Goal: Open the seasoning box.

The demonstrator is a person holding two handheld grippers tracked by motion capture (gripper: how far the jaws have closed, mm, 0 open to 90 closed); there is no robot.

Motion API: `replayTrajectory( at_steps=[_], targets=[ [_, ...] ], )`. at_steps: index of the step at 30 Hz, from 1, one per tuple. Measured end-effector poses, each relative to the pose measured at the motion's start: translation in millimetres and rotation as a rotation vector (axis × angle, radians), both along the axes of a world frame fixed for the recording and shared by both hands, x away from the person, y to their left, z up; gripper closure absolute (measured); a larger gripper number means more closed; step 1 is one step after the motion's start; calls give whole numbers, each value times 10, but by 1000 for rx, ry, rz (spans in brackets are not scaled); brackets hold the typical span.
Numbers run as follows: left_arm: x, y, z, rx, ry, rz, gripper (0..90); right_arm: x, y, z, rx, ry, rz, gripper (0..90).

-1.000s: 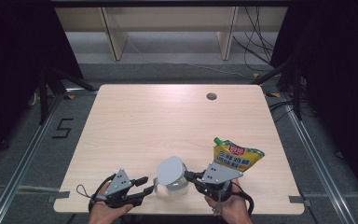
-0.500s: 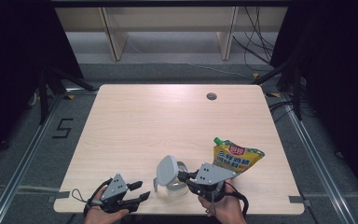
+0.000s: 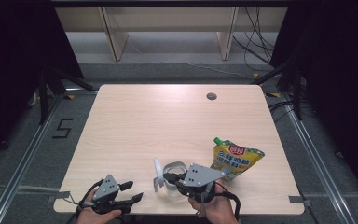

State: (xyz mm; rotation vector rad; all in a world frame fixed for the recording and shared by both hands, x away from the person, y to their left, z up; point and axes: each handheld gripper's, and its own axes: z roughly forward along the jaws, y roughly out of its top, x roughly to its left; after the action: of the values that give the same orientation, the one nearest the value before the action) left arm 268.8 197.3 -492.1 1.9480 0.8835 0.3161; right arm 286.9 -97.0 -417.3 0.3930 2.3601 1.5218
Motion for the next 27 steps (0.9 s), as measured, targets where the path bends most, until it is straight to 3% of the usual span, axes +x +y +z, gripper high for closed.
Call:
replayTrajectory(
  at_steps=[1, 4, 5, 6, 7, 8, 10, 13, 14, 16, 17, 18, 20, 22, 23, 25, 27],
  targets=[
    [-4, 13, 12, 15, 9, 2, 404, -1, 19, 2, 3, -7, 4, 899],
    [3, 8, 11, -23, -8, 14, 385, -10, 39, 5, -4, -3, 15, 896],
    [5, 30, 24, 4, -5, 8, 385, -10, 39, 5, -4, -3, 15, 896],
    [1, 30, 22, -4, -2, 25, 379, -12, 33, 4, -4, 2, 16, 895],
    [-12, 15, 17, -28, 11, 46, 366, -18, 6, 0, 5, 3, 2, 888],
    [-3, 36, 19, -13, 8, 36, 358, -14, -20, 1, 2, 4, 7, 882],
    [-12, 38, 23, -23, -9, 59, 341, -12, -113, -7, 13, 6, -11, 859],
    [-22, 64, 33, -28, -24, 83, 316, 4, -377, -53, 55, 25, -51, 802],
    [-26, 56, 24, -47, -20, 92, 316, 4, -377, -53, 55, 25, -51, 802],
    [-37, 57, 16, -34, -11, 98, 308, -10, -522, -71, 63, 36, -63, 738],
    [-39, 47, 4, -53, -10, 90, 304, -20, -592, -87, 57, 28, -75, 708],
    [-46, 58, 12, -28, -8, 82, 302, -33, -671, -105, 56, 24, -90, 678],
    [-56, 39, 10, -40, -6, 89, 285, -56, -865, -139, 50, 25, -110, 631],
    [-51, 49, 4, -31, 4, 82, 262, -90, -1026, -168, 62, 32, -140, 598],
    [-47, 61, 2, -5, 8, 80, 260, -108, -1101, -178, 61, 27, -160, 580],
    [-51, 39, -13, -16, 20, 76, 239, -145, -1292, -209, 58, 47, -195, 527],
    [-47, 34, -24, -4, 23, 65, 234, -157, -1354, -221, 68, 61, -211, 513]
  ],
)
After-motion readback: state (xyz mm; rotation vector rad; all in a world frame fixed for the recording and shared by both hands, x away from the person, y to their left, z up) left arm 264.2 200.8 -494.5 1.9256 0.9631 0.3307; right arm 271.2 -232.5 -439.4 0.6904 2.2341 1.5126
